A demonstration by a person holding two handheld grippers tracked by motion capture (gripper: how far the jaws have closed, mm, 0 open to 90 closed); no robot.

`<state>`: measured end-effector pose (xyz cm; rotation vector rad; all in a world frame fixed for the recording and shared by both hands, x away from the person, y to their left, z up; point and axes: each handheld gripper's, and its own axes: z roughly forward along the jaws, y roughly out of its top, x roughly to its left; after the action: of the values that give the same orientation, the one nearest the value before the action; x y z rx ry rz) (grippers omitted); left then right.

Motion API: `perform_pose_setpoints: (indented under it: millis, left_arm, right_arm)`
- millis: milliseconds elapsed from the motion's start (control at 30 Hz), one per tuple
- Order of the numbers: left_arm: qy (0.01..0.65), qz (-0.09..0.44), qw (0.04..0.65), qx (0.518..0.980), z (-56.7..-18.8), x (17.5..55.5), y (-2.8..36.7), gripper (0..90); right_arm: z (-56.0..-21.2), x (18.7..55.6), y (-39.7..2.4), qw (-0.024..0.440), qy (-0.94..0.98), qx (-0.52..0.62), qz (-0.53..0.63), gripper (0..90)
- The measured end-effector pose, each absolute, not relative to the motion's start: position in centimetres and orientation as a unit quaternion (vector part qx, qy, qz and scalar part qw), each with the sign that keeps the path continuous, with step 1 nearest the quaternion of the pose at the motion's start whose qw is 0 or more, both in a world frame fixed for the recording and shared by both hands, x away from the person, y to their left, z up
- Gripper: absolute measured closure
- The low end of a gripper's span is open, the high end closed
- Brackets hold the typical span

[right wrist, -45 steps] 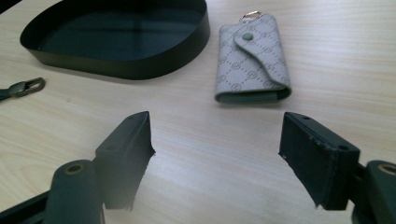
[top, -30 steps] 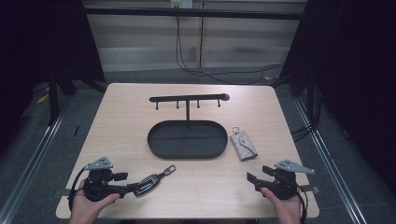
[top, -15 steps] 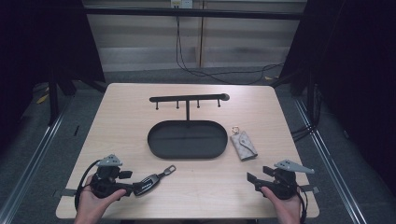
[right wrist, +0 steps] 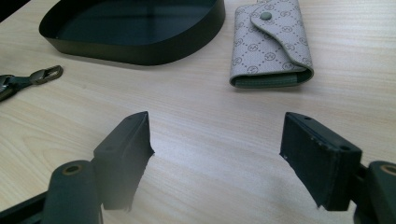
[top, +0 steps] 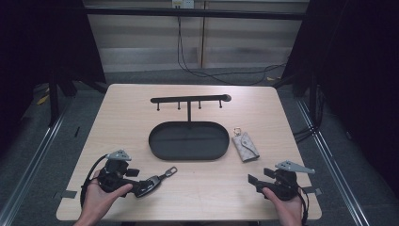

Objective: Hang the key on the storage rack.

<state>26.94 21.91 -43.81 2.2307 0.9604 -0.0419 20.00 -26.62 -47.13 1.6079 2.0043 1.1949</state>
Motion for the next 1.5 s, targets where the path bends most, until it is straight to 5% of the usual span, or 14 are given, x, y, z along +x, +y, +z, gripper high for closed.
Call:
perform_pose_setpoints:
  millis: [533, 1500]
  left_arm:
    - [0.347, -0.008, 0.299, 0.889, -42.3, 28.8, 20.3, 53.5]
    - [0.330, -0.025, 0.204, 0.922, -42.0, 33.0, 14.8, 59.0]
  right_arm:
    - [-47.1, 20.0, -26.4, 0.149, 0.702, 0.555, 0.420, 23.5]
    - [-47.2, 20.1, -26.2, 0.141, 0.714, 0.547, 0.413, 21.8]
